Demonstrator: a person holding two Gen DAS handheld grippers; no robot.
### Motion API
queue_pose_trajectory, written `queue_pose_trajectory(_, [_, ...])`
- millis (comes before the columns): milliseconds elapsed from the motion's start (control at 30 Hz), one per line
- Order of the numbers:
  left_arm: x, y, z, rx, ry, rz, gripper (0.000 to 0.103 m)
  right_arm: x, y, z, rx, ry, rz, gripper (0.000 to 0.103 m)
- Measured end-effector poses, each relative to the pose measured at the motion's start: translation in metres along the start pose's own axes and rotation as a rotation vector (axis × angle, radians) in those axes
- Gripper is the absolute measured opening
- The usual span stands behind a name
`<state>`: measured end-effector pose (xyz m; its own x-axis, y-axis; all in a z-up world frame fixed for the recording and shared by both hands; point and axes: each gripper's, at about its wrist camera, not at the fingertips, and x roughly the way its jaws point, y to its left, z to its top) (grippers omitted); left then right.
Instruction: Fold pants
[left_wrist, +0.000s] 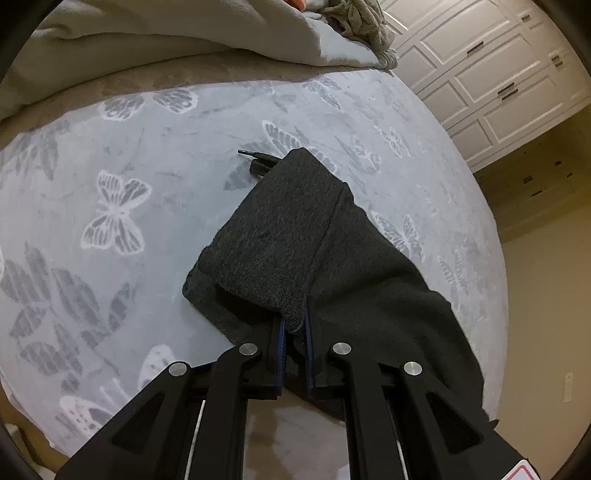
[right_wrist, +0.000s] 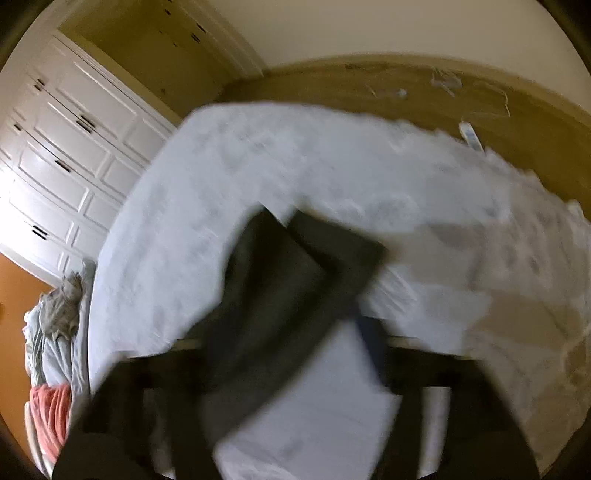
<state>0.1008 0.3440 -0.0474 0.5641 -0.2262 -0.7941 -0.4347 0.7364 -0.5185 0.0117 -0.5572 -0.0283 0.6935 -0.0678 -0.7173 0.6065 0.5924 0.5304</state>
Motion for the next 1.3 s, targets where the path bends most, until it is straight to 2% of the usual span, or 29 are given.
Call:
queue_pose_trajectory(100, [0.0, -0.002, 0.0, -0.001, -0.01, 0.0, 0.006, 0.021, 0.041, 0.009, -0.11, 0.032, -0.003, 0.068])
queue_pose_trajectory(200, [0.003, -0.003, 0.001, 0.007, -0.008, 0.027, 0.006, 0.066, 0.086, 0.006, -0.253, 0.081, -0.138, 0.06])
queue_pose_trajectory(233, [0.006, -0.002, 0.001, 0.003, -0.003, 0.035, 0.006, 0.079, 0.091, 0.003, -0.271, 0.104, -0.175, 0.05])
queue_pose_trajectory(267, [0.008, -0.001, 0.002, 0.001, 0.003, 0.036, 0.006, 0.095, 0.093, 0.001, -0.283, 0.13, -0.224, 0.035])
queue_pose_trajectory(300, [0.009, 0.0, 0.002, -0.001, 0.005, 0.037, 0.007, 0.109, 0.091, -0.001, -0.289, 0.151, -0.276, 0.006])
queue_pose_trajectory(333, [0.01, 0.002, 0.004, -0.005, 0.011, 0.038, 0.007, 0.119, 0.086, 0.0, -0.281, 0.171, -0.297, 0.006])
queue_pose_trajectory(400, [0.012, 0.005, 0.006, -0.012, 0.021, 0.03, 0.007, 0.108, 0.086, 0.003, -0.26, 0.134, -0.235, 0.005])
queue_pose_trajectory(467, [0.013, 0.007, 0.007, -0.009, 0.029, 0.023, 0.007, 0.051, 0.089, 0.015, -0.217, -0.006, 0.022, 0.005])
queue_pose_trajectory(533, [0.014, 0.009, 0.006, -0.005, 0.042, 0.015, 0.007, 0.008, 0.074, 0.021, -0.194, -0.091, 0.143, 0.005])
queue_pose_trajectory(567, [0.016, 0.008, 0.006, -0.002, 0.051, 0.01, 0.007, 0.003, 0.059, 0.021, -0.179, -0.083, 0.152, 0.005])
queue_pose_trajectory(600, [0.018, 0.008, 0.006, 0.0, 0.061, 0.007, 0.007, 0.008, 0.044, 0.019, -0.173, -0.058, 0.118, 0.006])
queue_pose_trajectory(633, [0.021, 0.007, 0.005, -0.005, 0.081, -0.01, 0.007, 0.025, 0.017, 0.011, -0.147, -0.002, 0.039, 0.006])
queue_pose_trajectory(733, [0.021, 0.006, 0.002, -0.009, 0.083, -0.008, 0.007, 0.061, -0.028, -0.004, -0.04, 0.13, 0.006, 0.006])
queue_pose_trajectory(933, [-0.001, 0.006, 0.0, -0.023, 0.052, -0.087, 0.007, 0.052, -0.023, 0.008, -0.018, 0.079, 0.13, 0.006])
queue_pose_trajectory(1000, [-0.013, 0.002, -0.004, -0.002, 0.041, -0.091, 0.007, 0.038, -0.01, 0.013, -0.037, 0.026, 0.208, 0.007])
queue_pose_trajectory(1067, [-0.006, 0.003, -0.009, 0.023, 0.08, -0.025, 0.007, 0.033, -0.011, 0.015, -0.044, 0.003, 0.189, 0.015])
queue_pose_trajectory(1100, [0.002, 0.005, -0.011, 0.031, 0.108, 0.008, 0.007, 0.036, -0.016, 0.013, -0.038, 0.016, 0.153, 0.033])
queue_pose_trajectory(1133, [0.013, 0.011, -0.012, 0.034, 0.144, 0.046, 0.008, 0.042, -0.024, 0.009, -0.025, 0.037, 0.084, 0.04])
queue_pose_trajectory(1167, [0.018, 0.017, -0.012, 0.02, 0.158, 0.057, 0.008, 0.043, -0.03, 0.007, -0.019, 0.047, 0.026, 0.04])
queue_pose_trajectory(1200, [0.016, 0.02, -0.01, 0.003, 0.158, 0.03, 0.009, 0.044, -0.034, 0.005, -0.02, 0.054, 0.005, 0.04])
queue_pose_trajectory(1300, [-0.002, 0.016, -0.008, 0.036, 0.104, 0.047, 0.015, 0.033, -0.04, 0.008, 0.002, 0.027, 0.062, 0.05])
